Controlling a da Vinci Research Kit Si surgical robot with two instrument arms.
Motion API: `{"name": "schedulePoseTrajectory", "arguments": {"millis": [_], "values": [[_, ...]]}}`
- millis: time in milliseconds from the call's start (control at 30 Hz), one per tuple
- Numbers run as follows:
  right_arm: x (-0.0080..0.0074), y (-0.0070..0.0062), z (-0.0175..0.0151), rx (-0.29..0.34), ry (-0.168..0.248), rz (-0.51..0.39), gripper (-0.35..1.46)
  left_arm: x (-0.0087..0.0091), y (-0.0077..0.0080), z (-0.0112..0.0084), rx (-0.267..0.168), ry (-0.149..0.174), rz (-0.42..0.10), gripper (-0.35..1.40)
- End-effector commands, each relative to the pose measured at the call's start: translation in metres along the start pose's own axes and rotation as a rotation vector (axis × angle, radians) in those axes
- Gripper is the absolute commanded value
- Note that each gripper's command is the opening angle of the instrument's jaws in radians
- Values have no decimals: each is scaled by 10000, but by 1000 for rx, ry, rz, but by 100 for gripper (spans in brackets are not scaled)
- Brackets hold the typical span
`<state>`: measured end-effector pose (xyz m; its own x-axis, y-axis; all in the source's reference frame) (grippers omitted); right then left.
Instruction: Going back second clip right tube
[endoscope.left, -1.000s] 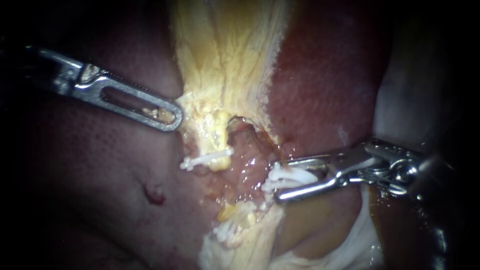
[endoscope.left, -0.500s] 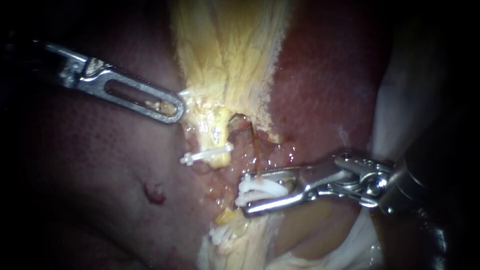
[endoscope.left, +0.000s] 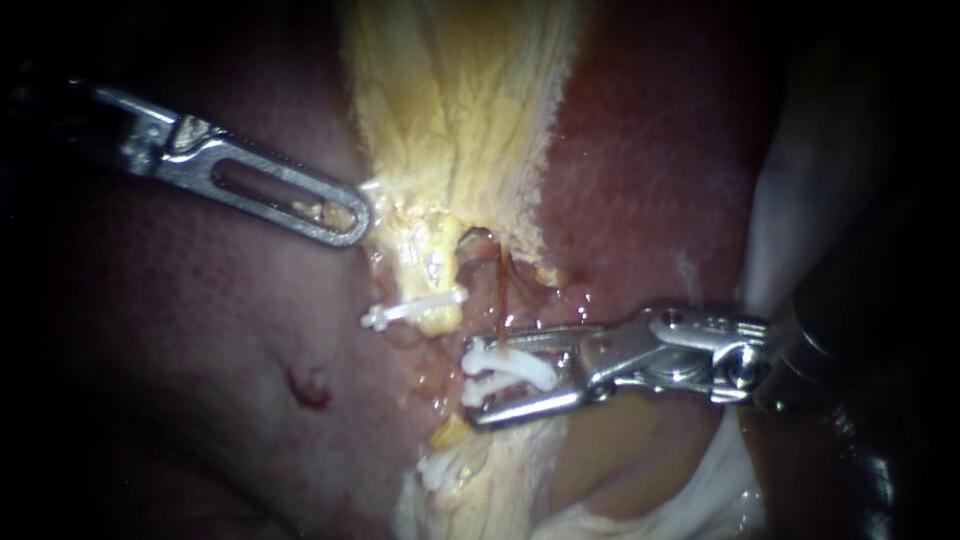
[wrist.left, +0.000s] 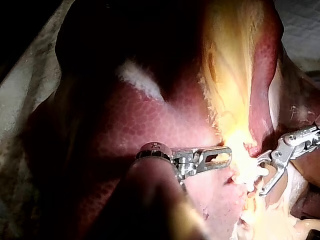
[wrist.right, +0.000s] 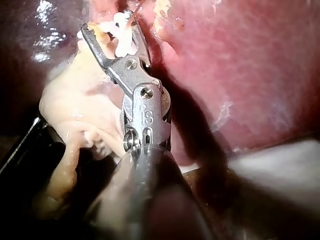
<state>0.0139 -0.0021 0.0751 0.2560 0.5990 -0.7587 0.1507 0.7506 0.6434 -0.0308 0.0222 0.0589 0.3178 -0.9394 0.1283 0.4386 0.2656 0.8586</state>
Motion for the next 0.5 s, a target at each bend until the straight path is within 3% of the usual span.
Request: {"name": "schedulePoseTrajectory", "arguments": {"millis": [33,100,300,467,500], "values": [[-1,1,1,-4,-14,-21,50,0,-1,0,-1,0,0,-35],[-2,2,1,-7,-32,-75,50,0,-1,0,-1,0,0,-35],[-2,5,-1,-5,-34,-192,50,1,-2,-1,-1,0,0,-35],[-3,6,-2,-5,-34,-204,51,1,-2,-1,-1,0,0,-35],[-2,6,-2,-10,-32,-132,51,1,-2,-1,-1,0,0,-35]]}}
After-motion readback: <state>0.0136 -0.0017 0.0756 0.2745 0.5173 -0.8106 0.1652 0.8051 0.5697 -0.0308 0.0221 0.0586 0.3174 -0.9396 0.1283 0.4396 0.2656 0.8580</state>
